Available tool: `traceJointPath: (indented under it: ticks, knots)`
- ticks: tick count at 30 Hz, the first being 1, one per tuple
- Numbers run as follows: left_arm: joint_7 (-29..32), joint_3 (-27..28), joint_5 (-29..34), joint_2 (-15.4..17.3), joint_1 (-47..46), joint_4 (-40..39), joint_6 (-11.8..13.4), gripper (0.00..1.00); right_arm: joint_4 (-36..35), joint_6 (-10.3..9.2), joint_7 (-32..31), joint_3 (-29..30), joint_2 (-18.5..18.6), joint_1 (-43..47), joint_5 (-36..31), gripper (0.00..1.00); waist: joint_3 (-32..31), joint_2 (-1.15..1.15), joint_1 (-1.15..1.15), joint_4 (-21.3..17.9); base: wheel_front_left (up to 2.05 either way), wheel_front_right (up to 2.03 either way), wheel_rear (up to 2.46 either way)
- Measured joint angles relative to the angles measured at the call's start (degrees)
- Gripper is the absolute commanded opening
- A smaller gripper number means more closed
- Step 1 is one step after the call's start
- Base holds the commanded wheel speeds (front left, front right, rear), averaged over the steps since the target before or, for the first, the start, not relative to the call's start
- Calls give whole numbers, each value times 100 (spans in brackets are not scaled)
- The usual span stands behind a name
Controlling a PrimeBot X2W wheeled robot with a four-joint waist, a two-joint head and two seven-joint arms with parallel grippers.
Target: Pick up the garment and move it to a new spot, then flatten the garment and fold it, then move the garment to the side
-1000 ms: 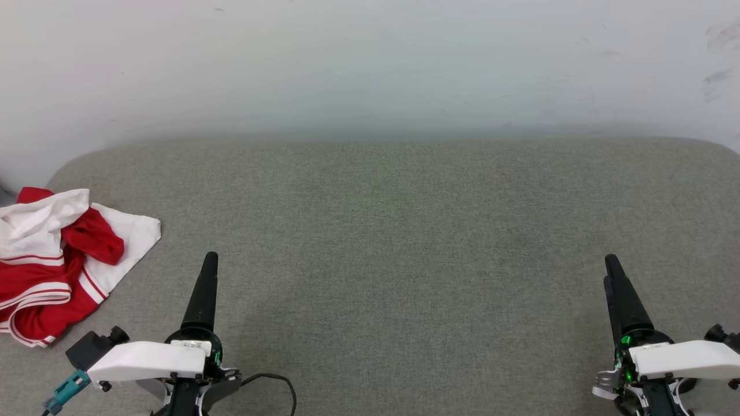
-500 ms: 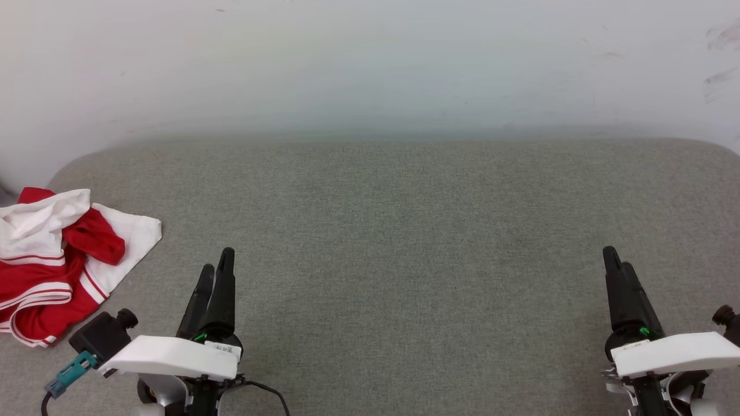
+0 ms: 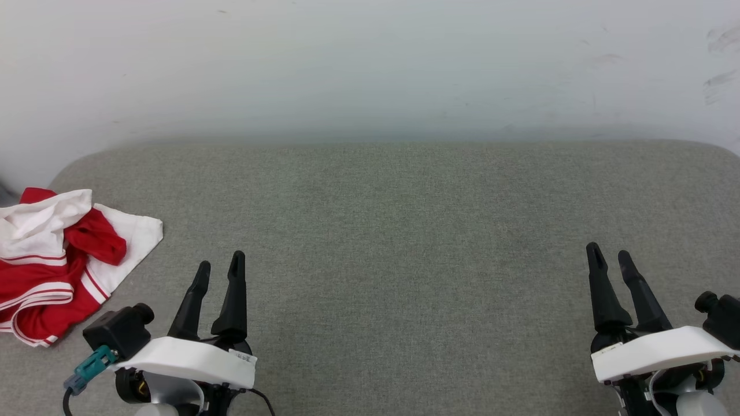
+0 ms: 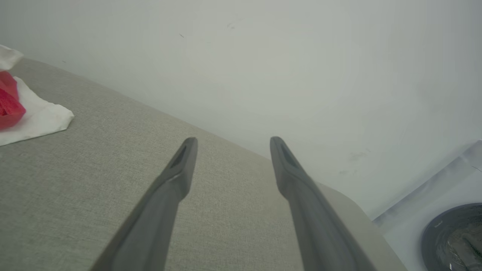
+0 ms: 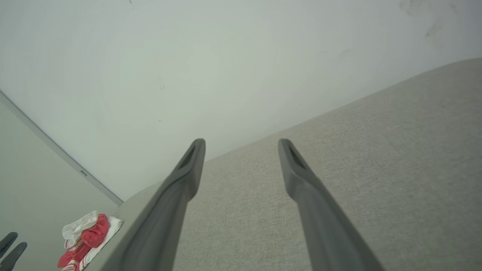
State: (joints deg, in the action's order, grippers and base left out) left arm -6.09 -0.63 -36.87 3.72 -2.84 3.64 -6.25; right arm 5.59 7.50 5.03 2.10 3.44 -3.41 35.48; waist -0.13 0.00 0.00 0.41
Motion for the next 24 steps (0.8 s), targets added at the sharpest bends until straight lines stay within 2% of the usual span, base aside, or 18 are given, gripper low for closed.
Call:
traceJointPath:
  ticks: [15, 24]
  knots:
    - [-226, -402, 1105, 332, 4, 35, 426, 100, -54, 0, -163, 52, 48, 51, -1113, 100, -1, 0, 0, 16, 0, 0, 0]
    - [-369, -516, 1528, 464, 2, 138, 554, 100, -81, 0, -370, 90, 47, 114, -1667, 100, -8, 0, 0, 24, 0, 0, 0]
